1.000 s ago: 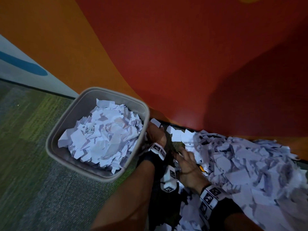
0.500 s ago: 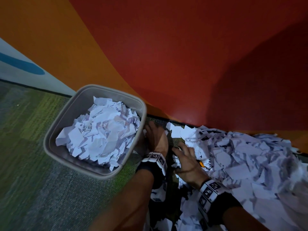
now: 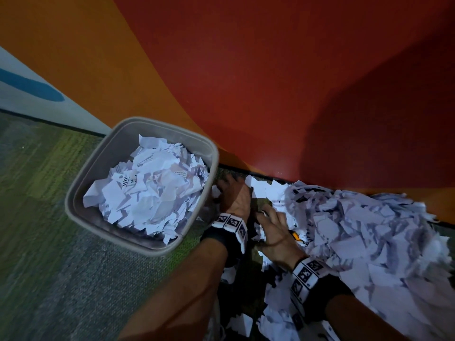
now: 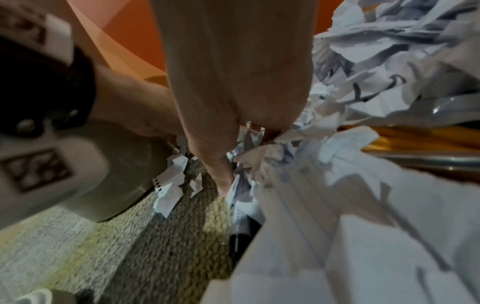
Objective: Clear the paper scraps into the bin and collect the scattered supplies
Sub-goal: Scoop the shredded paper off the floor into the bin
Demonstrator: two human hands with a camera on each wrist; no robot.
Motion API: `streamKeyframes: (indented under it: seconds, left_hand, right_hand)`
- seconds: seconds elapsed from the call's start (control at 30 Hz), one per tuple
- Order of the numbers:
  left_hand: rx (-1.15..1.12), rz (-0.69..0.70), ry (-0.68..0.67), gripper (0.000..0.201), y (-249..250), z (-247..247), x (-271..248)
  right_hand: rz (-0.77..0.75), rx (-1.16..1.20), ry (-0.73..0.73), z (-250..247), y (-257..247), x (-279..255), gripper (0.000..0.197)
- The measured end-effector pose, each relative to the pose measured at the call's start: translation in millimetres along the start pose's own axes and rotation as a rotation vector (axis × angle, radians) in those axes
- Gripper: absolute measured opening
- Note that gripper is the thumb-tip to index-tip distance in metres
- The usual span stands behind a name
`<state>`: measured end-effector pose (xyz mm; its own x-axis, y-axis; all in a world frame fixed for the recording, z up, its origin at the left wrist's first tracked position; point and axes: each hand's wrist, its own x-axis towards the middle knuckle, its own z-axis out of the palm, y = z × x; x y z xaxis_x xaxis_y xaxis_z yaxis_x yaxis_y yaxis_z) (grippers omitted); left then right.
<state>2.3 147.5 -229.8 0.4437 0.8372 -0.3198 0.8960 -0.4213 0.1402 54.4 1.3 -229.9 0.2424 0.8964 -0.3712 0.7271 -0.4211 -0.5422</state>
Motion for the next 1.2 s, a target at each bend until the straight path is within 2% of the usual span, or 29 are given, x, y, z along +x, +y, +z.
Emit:
streamKeyframes:
  seconds: [0.07, 0.13, 0.17, 0.2, 0.27, 0.3, 0.33, 0.37, 0.4, 0.47, 0.53, 0.57, 0.63, 0.7, 0.8, 0.9, 1.0, 1.1, 1.2]
  left_hand:
    - [0.04, 0.035, -0.023, 0.041, -7, -13, -11]
    - [0.078, 0.085, -0.012, 0.037, -11, -25, -27]
    - [0.056, 0.118, -0.02, 0.032, -14, -22, -36]
    - [0.043, 0.181, 0.036, 0.027, -22, -11, -40]
    - [-0.112, 0.155, -0.014, 0.02, -35, 5, -44]
    - [-0.172, 0.107, -0.026, 0.023, -42, 7, -50]
    - [-0.26, 0.075, -0.053, 0.038, -50, 15, -54]
    - [-0.336, 0.096, -0.048, 0.051, -58, 23, -59]
    - [-0.475, 0.103, -0.064, 0.055, -63, 23, -68]
    - [-0.596, 0.147, -0.075, 0.037, -61, -3, -97]
    - [-0.572, 0.217, 0.013, 0.016, -63, -27, -124]
    - [-0.568, 0.254, 0.018, 0.014, -67, -37, -136]
    - [-0.598, 0.29, -0.042, 0.026, -74, -49, -150]
    - [-0.584, 0.281, -0.035, 0.035, -76, -65, -157]
    - [-0.568, 0.369, 0.042, 0.04, -70, -99, -172]
    - [-0.555, 0.432, 0.051, 0.051, -66, -137, -188]
    - [-0.598, 0.492, 0.162, 0.045, -68, -177, -205]
    - [-0.726, 0.419, 0.26, 0.033, -80, -219, -210]
    - [-0.762, 0.293, 0.358, 0.03, -105, -250, -203]
  right_hand:
    - [-0.006, -0.032, -0.004, 2, 2, 1, 0.074]
    - [-0.013, -0.065, 0.005, 3, 2, 0, 0.068]
    - [-0.013, -0.083, 0.018, 3, 2, -2, 0.062]
    - [-0.016, -0.096, 0.032, 3, 1, -5, 0.056]
    - [-0.027, -0.118, 0.013, 3, -1, -13, 0.047]
    - [-0.025, -0.137, -0.022, 2, -3, -16, 0.041]
    - [-0.014, -0.142, -0.054, 2, -4, -17, 0.036]
    - [0.017, -0.13, -0.076, 0, -4, -17, 0.031]
    - [0.05, -0.113, -0.074, -3, -5, -17, 0.028]
    - [0.096, -0.047, -0.04, -10, -3, -16, 0.026]
    - [0.091, 0.075, 0.025, -23, -5, -16, 0.025]
    - [0.098, 0.142, 0.063, -34, -9, -18, 0.024]
    - [0.115, 0.259, 0.139, -61, -24, -22, 0.019]
    - [0.132, 0.322, 0.2, -89, -41, -23, 0.018]
    - [0.091, 0.322, 0.213, -132, -71, -30, 0.024]
    - [0.068, 0.319, 0.247, -167, -105, -38, 0.029]
    - [-0.018, 0.343, 0.283, -195, -147, -43, 0.028]
    - [-0.045, 0.388, 0.286, -205, -184, -34, 0.027]
    - [-0.081, 0.408, 0.303, -200, -215, -18, 0.02]
